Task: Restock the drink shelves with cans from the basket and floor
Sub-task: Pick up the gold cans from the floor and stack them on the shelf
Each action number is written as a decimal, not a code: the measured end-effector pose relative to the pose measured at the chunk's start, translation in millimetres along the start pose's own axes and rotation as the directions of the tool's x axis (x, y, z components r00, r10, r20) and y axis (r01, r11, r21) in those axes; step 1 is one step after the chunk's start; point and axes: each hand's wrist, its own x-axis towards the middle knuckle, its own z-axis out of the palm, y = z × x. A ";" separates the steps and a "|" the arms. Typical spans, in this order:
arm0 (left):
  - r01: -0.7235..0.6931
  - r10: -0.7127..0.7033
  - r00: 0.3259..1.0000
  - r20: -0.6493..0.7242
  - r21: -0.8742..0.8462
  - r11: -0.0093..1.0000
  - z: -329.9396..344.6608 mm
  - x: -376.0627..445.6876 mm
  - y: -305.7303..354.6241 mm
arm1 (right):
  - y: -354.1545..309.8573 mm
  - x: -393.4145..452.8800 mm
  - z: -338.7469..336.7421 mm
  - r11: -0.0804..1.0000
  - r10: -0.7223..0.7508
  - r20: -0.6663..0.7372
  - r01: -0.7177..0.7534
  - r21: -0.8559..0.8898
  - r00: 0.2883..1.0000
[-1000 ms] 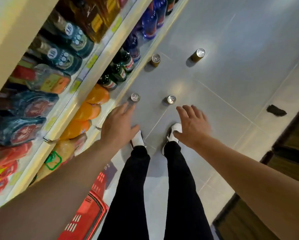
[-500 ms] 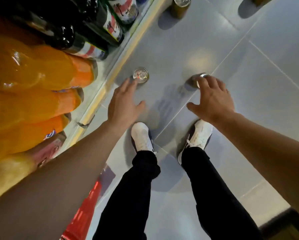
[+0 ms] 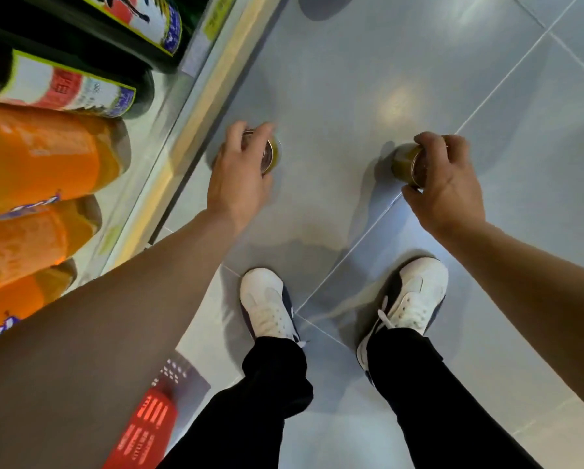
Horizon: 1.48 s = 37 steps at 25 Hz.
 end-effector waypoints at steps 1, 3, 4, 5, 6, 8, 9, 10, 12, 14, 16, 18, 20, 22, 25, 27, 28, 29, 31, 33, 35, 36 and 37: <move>0.004 -0.004 1.000 0.007 -0.039 0.999 -2.8 -1.7 -0.9 | -0.8 -0.2 -3.5 1.000 0.011 0.003 -0.011 -0.004 1.000; 0.052 -0.049 0.998 0.028 -0.112 0.992 -19.4 -9.5 1.8 | -7.7 -8.1 -18.6 0.999 0.036 0.022 -0.036 0.028 0.999; 0.074 -0.070 0.997 0.034 -0.128 0.989 -31.7 -16.7 5.1 | -13.6 -16.4 -29.6 0.997 0.048 0.023 -0.049 0.052 0.999; 0.084 -0.079 0.996 0.039 -0.141 0.986 -46.5 -26.8 10.0 | -21.4 -27.7 -43.1 0.995 0.069 0.019 -0.070 0.076 0.997; 0.085 -0.078 0.996 0.048 -0.155 0.984 -61.0 -39.4 16.8 | -29.6 -41.6 -57.9 0.991 0.088 0.015 -0.089 0.097 0.996; 0.067 -0.055 0.996 0.074 -0.176 0.982 -96.9 -68.8 32.2 | -50.8 -75.1 -91.0 0.989 0.084 -0.002 -0.083 0.124 0.996; 0.057 -0.041 0.995 0.094 -0.177 0.982 -117.4 -86.4 40.9 | -63.0 -94.6 -109.1 0.989 0.067 0.001 -0.067 0.132 0.998; 0.046 -0.026 0.993 0.111 -0.178 0.983 -138.9 -104.5 50.0 | -75.1 -114.8 -129.0 0.988 0.059 0.004 -0.059 0.142 0.998; 0.001 0.019 0.994 0.107 -0.181 0.984 -191.9 -144.4 72.4 | -102.2 -158.7 -179.8 0.987 0.045 -0.002 -0.044 0.156 0.999; -0.030 0.048 0.995 0.090 -0.188 0.982 -244.3 -187.7 96.1 | -129.2 -206.7 -228.7 0.987 0.045 -0.006 -0.044 0.155 0.999; -0.054 0.069 0.995 0.069 -0.197 0.979 -288.6 -228.0 116.1 | -150.4 -249.9 -268.5 0.985 0.036 -0.024 -0.032 0.168 0.999; -0.091 0.103 0.993 0.054 -0.198 0.976 -338.8 -274.0 137.6 | -170.1 -298.6 -315.5 0.983 0.011 -0.050 -0.002 0.183 0.999; -0.111 0.120 0.992 0.037 -0.189 0.976 -381.5 -318.3 155.4 | -184.2 -343.5 -355.7 0.982 -0.003 -0.072 0.017 0.189 0.997; -0.097 0.104 0.994 0.026 -0.209 0.973 -415.5 -360.6 169.1 | -191.1 -385.1 -385.8 0.979 -0.066 -0.065 0.077 0.188 0.996; -0.060 0.066 0.998 0.014 -0.263 0.963 -443.5 -424.1 183.8 | -190.5 -435.9 -413.6 0.972 -0.177 -0.018 0.178 0.152 0.984; -0.005 -0.005 0.999 -0.034 -0.302 0.953 -453.7 -482.1 190.3 | -193.1 -469.7 -427.3 0.945 -0.307 0.029 0.301 0.127 0.951; 0.028 -0.051 0.997 -0.062 -0.326 0.945 -455.3 -512.8 191.7 | -195.8 -484.0 -432.0 0.931 -0.353 0.052 0.345 0.122 0.934; 0.046 -0.088 0.991 -0.103 -0.352 0.935 -454.6 -544.3 192.8 | -198.4 -499.0 -435.8 0.914 -0.399 0.072 0.390 0.113 0.914; 0.082 -0.157 0.975 -0.157 -0.401 0.912 -450.6 -603.1 192.6 | -205.2 -527.7 -441.6 0.873 -0.487 0.107 0.481 0.080 0.867; 0.154 -0.274 0.944 -0.186 -0.487 0.860 -447.7 -658.7 187.0 | -219.2 -556.0 -443.0 0.828 -0.560 0.127 0.553 0.090 0.819; 0.215 -0.446 0.868 -0.217 -0.646 0.732 -443.1 -719.0 182.1 | -240.4 -589.1 -441.6 0.789 -0.614 0.172 0.601 0.127 0.771; 0.218 -0.530 0.818 -0.222 -0.733 0.644 -440.1 -748.4 178.9 | -254.1 -605.9 -438.8 0.773 -0.634 0.191 0.615 0.156 0.749; 0.189 -0.596 0.769 -0.230 -0.809 0.556 -437.0 -778.6 177.0 | -268.7 -624.4 -434.8 0.749 -0.662 0.211 0.636 0.186 0.719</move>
